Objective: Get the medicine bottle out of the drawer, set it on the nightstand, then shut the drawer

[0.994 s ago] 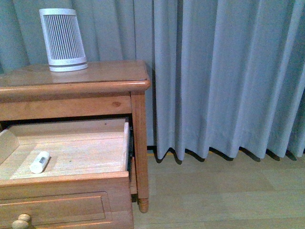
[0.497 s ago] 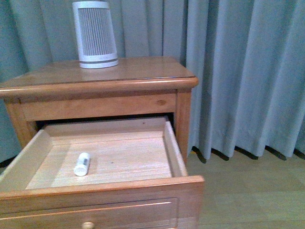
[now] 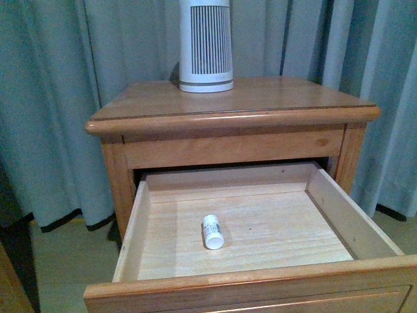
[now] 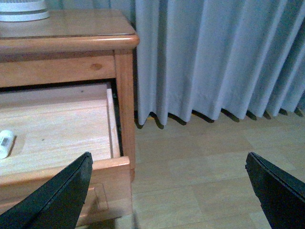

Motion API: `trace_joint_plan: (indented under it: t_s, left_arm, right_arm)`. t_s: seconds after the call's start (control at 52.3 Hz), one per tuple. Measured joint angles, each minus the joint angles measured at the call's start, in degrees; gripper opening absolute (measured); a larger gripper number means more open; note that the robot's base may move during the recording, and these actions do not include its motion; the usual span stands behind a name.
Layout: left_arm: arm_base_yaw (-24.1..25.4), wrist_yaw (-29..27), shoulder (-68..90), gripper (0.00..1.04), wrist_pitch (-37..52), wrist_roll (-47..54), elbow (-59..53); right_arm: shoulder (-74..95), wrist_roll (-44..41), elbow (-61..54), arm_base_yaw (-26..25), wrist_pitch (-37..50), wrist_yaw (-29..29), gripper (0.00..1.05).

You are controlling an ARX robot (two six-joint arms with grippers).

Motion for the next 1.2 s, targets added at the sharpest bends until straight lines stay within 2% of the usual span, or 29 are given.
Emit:
trace_joint_plan:
  t_s: [0.096,0.153,0.344,0.573,0.879,1.204]
  left_arm:
    - [0.0,0.0,0.0,0.98,0.0,0.0,0.0]
    - [0.0,0.0,0.0,0.98,0.0,0.0,0.0]
    - [0.0,0.04,0.0,0.98,0.0,0.0,0.0]
    - [0.0,0.04,0.0,0.98,0.0,0.0,0.0]
    - [0.0,0.04,0.0,0.98,0.0,0.0,0.0]
    - [0.0,0.04,0.0,0.98,0.0,0.0,0.0]
  right_arm:
    - [16.09,2.38,7.15,1.62,8.11,0.76,0.98]
    - [25.4,4.26,13.03,3.19,9.92,0.2,0.98]
    - [53.16,10.32,31.82,8.5,4.17,-3.89,0.98]
    - [77.13,16.33,49.81,12.98,-0.85,-7.1,0.98]
    - [96.48,17.44,64.28,17.9,-1.6,-5.9,0.98]
    - [111.75,16.98,75.78,20.74,0.13,-4.96,0.98]
